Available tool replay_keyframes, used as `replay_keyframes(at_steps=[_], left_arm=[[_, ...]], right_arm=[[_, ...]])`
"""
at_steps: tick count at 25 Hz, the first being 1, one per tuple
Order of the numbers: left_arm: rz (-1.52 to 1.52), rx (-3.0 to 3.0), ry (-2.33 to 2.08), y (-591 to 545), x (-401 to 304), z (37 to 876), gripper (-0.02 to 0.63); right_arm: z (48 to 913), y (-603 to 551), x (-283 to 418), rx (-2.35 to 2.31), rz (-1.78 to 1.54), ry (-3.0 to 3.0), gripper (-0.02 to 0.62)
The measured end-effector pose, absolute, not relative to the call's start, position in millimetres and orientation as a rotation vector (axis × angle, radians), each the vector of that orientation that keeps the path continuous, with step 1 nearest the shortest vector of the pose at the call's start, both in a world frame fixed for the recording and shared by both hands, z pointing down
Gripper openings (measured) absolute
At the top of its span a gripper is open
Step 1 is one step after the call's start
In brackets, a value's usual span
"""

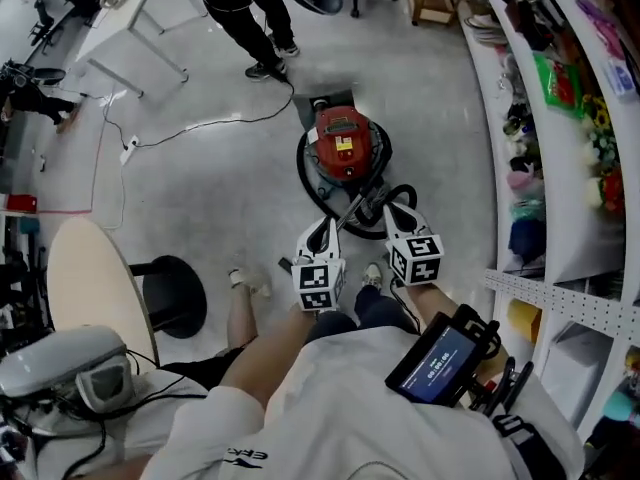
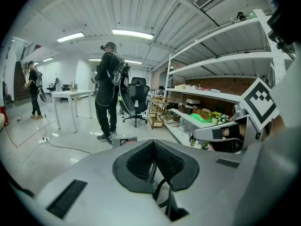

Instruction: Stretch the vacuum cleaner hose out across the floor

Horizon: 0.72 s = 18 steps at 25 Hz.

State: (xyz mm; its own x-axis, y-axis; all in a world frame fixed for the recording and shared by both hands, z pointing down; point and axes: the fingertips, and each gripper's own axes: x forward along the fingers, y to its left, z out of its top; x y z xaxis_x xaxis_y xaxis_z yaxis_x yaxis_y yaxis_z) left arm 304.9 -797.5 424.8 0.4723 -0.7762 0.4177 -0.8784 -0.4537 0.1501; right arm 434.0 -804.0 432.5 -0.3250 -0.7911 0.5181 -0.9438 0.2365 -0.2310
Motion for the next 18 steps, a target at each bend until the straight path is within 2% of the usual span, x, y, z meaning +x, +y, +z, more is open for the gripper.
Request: replay_keyframes(at_steps=[6, 18], left_arm=[[0.497, 2.357, -1.367, -830.5, 309.8, 483.0, 0.002], [0.696, 2.319, -1.268, -860.8, 317.1, 652.9, 0.002]], right_arm=[[491.7, -841.7, 445.0, 1.580, 0.805, -2.170, -0.005], [657.7, -882.1, 454.7, 1.513, 0.948, -2.059, -0.005]])
